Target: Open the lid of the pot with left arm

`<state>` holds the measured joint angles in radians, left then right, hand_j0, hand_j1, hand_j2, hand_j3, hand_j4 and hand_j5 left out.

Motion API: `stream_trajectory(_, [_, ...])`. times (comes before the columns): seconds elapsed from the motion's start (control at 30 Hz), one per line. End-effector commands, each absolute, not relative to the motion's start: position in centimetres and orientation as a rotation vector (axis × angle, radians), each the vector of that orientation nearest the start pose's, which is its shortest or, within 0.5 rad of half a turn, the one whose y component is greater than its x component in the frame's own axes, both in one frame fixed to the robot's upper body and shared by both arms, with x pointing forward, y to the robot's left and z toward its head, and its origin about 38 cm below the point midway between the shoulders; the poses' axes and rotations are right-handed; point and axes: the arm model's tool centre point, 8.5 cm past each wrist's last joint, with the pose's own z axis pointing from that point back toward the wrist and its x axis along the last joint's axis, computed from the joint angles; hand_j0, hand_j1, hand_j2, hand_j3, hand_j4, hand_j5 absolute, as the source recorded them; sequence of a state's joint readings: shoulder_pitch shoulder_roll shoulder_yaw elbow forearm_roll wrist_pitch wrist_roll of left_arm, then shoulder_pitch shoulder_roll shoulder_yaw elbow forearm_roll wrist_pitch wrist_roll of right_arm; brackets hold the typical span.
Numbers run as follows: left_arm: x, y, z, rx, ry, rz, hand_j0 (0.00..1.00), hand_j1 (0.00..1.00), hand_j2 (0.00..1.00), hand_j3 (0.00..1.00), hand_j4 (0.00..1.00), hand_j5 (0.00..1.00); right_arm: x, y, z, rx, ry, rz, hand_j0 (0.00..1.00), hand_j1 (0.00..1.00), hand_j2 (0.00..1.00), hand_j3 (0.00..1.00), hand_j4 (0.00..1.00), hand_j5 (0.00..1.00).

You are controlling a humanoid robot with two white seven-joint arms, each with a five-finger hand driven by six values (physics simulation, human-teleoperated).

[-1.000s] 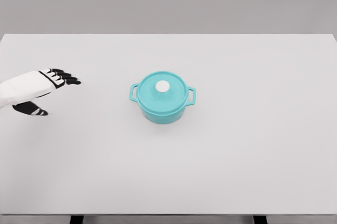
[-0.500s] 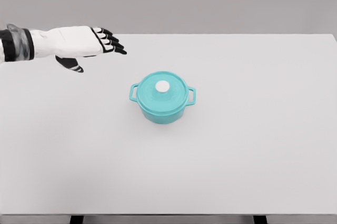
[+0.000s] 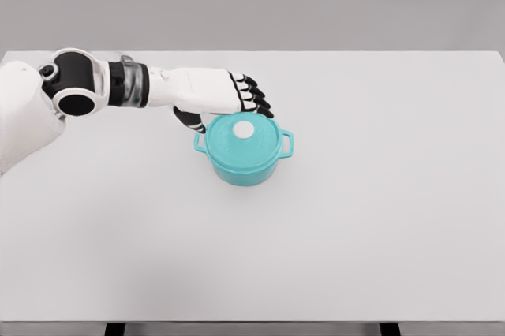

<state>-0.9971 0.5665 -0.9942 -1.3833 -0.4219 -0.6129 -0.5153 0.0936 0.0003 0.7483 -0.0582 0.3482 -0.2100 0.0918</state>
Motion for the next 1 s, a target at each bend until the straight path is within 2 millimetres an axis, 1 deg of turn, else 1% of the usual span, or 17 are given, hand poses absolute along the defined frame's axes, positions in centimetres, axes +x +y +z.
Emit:
stream_trajectory(0.0, [46.3,14.0,22.4,-0.267,1.783,2.898,1.0,1.0,1.0,1.0,1.0,1.0,-4.1,-23.4,-26.1,0.182,-0.067,1.094,1.0,1.0,1.0,1.0,1.0,1.0])
stream_trajectory(0.3, [46.4,13.7,22.7,-0.27,1.783,2.889,0.99,0.99,0.99,0.99,0.99,0.99,-4.1,-23.4,-26.1,0.182,-0.067,1.094,1.0,1.0,1.0,1.0,1.0,1.0])
stream_trajectory(0.47, [46.6,13.7,23.1,-0.282,1.785,2.881,0.99,0.99,0.99,0.99,0.99,0.99,-4.1,-23.4,-26.1,0.182,-0.067,1.094,1.0,1.0,1.0,1.0,1.0,1.0])
stream_trajectory(0.53, [46.7,13.7,23.7,-0.295,1.788,2.871,0.99,0.99,0.99,0.99,0.99,0.99,-4.1,-23.4,-26.1,0.182,-0.067,1.094,1.0,1.0,1.0,1.0,1.0,1.0])
stream_trajectory(0.7, [46.6,13.6,24.1,-0.29,1.797,2.86,0.99,0.99,0.99,0.99,0.99,0.99,-4.1,-23.4,-26.1,0.182,-0.067,1.094,1.0,1.0,1.0,1.0,1.0,1.0])
stream_trajectory(0.8, [46.6,13.5,24.3,-0.267,1.825,2.851,0.89,0.89,0.89,0.89,0.89,0.89,-4.1,-23.4,-26.1,0.182,-0.067,1.094,1.0,1.0,1.0,1.0,1.0,1.0])
stream_trajectory(0.83, [46.6,13.5,24.3,-0.267,1.823,2.853,0.88,0.88,0.88,0.88,0.88,0.88,-4.1,-23.4,-26.1,0.182,-0.067,1.094,1.0,1.0,1.0,1.0,1.0,1.0])
stream_trajectory(0.97, [46.5,13.5,24.1,-0.261,1.822,2.853,0.86,0.86,0.86,0.86,0.86,0.86,-4.1,-23.4,-26.1,0.182,-0.067,1.094,1.0,1.0,1.0,1.0,1.0,1.0])
